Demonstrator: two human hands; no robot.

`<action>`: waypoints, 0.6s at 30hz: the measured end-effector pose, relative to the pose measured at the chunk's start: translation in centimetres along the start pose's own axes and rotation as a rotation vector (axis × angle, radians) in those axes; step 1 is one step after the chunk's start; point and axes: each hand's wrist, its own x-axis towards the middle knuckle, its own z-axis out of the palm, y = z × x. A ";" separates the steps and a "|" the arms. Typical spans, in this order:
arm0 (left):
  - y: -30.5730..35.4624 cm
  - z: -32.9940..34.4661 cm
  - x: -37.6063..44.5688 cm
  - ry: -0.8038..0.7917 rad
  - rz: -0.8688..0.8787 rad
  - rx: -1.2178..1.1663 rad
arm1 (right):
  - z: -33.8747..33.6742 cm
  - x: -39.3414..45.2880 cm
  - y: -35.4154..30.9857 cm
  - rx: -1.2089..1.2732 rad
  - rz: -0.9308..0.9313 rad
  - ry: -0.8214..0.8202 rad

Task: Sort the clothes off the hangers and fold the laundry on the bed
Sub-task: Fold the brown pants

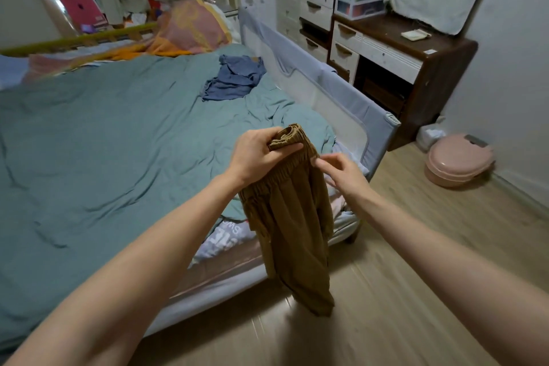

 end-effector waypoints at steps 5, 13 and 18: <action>0.5 0.0 0.5 0.015 0.030 0.017 | 1.2 -1.2 5.8 0.142 0.489 0.119; 0.9 0.7 0.0 0.075 -0.045 -0.016 | 4.6 -1.5 7.7 0.385 0.559 -0.017; -2.8 0.0 -2.5 0.133 -0.206 0.068 | 4.0 -2.5 7.3 0.170 0.421 -0.121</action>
